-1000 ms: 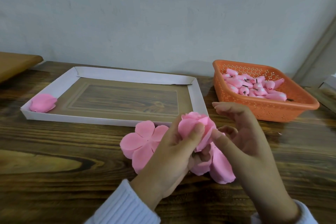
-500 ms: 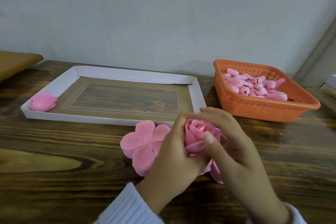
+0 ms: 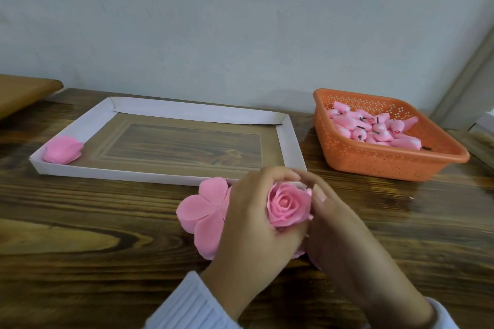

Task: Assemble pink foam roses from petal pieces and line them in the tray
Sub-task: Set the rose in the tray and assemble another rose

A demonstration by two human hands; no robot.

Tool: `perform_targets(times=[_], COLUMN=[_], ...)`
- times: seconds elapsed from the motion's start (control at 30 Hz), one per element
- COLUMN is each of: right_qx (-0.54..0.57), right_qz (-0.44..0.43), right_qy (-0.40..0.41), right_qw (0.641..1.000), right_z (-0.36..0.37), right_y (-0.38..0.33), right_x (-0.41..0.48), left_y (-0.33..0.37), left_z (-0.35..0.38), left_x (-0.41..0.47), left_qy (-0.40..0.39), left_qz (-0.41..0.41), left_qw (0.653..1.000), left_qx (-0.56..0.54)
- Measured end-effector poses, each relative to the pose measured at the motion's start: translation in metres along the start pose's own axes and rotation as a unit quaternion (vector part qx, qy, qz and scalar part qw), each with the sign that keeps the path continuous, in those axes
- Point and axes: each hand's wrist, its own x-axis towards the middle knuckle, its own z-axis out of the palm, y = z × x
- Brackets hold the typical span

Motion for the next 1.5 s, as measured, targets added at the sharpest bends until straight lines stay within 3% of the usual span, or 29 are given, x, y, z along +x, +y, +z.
perform_targets(times=[0.1,0.17,0.33,0.47,0.57,0.73,0.93,1.07,1.2,1.33,1.5], right_qx=[0.039,0.043,0.029,0.128,0.128,0.155,0.194,0.179,0.227,0.186,0.252], right_qz=[0.001,-0.003,0.021,0.042,0.093,0.068,0.02,0.042,0.014,0.036,0.013], right_qy=[-0.053,-0.047,-0.046,-0.085,-0.069,-0.09,-0.078,-0.067,-0.133,-0.075,-0.128], right_qw=[0.998,0.998,0.998,0.987,0.985,0.982,0.978,0.981,0.965,0.979,0.959], right_z=[0.002,0.003,-0.004,0.005,0.008,0.01,0.012,0.012,0.012,0.012,0.017], right_y=[0.004,-0.001,-0.007,0.0,0.009,0.02,0.021,0.026,0.023,0.026,0.019], right_x=[-0.001,-0.002,-0.003,0.001,0.004,0.004,0.006,0.008,0.006,0.008,0.004], left_y=[0.003,0.003,0.002,0.005,0.011,0.012,0.008,0.011,0.009,0.011,0.009], left_z=[0.002,0.002,0.003,-0.002,-0.004,-0.005,-0.004,-0.006,-0.005,-0.005,-0.004], left_x=[0.0,-0.001,-0.003,0.002,0.004,0.005,0.004,0.005,0.005,0.003,0.004], left_qy=[0.004,-0.015,-0.102,0.003,0.061,0.034,-0.038,-0.027,0.002,-0.046,-0.001], left_qz=[0.085,0.085,-0.017,-0.041,-0.112,-0.192,-0.217,-0.235,-0.211,-0.191,-0.213], left_qw=[0.992,0.992,0.995,0.997,0.978,0.94,0.936,0.931,0.946,0.948,0.951], left_qx=[0.097,0.097,0.012,-0.063,-0.163,-0.28,-0.274,-0.279,-0.246,-0.252,-0.224])
